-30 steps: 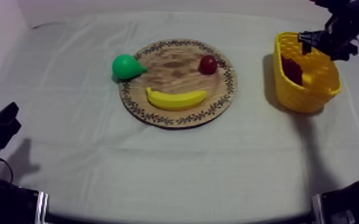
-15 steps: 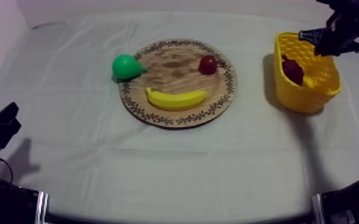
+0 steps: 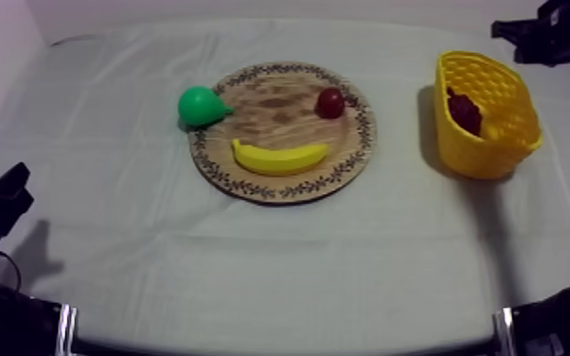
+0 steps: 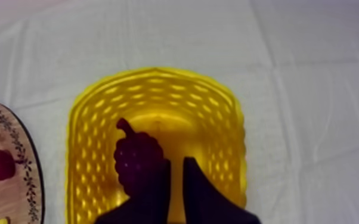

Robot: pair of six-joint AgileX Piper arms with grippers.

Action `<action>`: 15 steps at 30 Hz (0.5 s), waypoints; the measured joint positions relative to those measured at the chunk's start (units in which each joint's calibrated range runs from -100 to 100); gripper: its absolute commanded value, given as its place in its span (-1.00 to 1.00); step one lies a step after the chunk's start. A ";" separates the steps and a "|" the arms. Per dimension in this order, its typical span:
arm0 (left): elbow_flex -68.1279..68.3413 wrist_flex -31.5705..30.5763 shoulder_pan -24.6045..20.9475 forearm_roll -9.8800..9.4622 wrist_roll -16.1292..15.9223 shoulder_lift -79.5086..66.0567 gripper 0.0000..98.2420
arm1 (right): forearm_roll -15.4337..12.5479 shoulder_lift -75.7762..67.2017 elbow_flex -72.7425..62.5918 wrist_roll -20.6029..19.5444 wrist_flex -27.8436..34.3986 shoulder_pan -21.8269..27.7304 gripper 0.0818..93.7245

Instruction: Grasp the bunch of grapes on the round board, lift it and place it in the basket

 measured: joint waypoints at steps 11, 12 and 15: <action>0.00 0.00 0.00 0.00 0.00 0.00 -1.00 | -4.76 -20.64 12.76 5.34 -5.22 -1.01 -0.92; 0.00 0.00 0.00 0.00 0.00 0.00 -1.00 | -4.93 -23.17 14.72 5.79 -5.35 -1.40 -0.93; 0.00 0.00 0.00 0.00 0.00 0.00 -1.00 | -5.65 -30.54 19.95 6.77 -4.87 -2.71 -0.97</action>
